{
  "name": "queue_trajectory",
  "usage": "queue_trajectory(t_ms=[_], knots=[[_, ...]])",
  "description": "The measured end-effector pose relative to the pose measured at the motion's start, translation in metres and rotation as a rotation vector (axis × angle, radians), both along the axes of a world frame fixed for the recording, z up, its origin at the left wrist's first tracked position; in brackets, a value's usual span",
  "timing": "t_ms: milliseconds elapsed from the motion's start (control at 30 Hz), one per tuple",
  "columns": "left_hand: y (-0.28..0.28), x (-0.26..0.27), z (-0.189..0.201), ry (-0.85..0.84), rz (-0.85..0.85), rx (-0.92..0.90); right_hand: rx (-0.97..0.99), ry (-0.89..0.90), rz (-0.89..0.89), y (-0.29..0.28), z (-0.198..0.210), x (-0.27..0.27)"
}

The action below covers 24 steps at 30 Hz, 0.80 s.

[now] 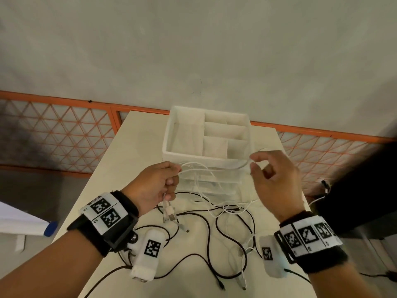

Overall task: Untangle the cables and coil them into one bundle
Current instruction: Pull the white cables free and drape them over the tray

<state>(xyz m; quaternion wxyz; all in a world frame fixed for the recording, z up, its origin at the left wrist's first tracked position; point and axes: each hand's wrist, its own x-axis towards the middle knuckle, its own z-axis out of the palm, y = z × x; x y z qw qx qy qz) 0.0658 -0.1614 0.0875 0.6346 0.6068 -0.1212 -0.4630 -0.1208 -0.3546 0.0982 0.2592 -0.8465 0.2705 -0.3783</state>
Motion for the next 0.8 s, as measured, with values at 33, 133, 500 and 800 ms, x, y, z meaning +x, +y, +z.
queue_trajectory(t_ms=[33, 133, 500, 800], knots=[[-0.004, -0.004, 0.003, 0.007, -0.017, -0.015, -0.068, -0.005, 0.162, 0.021, 0.005, 0.006], [-0.011, -0.019, 0.013, 0.026, -0.099, -0.072, -0.202, 0.167, 0.357, 0.053, 0.0, 0.027], [0.008, -0.013, 0.008, -0.022, -0.122, -0.162, 0.16, 0.107, 0.205, 0.038, 0.012, 0.034], [0.01, -0.012, 0.003, -0.091, -0.223, -0.03, 0.205, 0.232, 0.104, 0.034, 0.007, 0.028]])
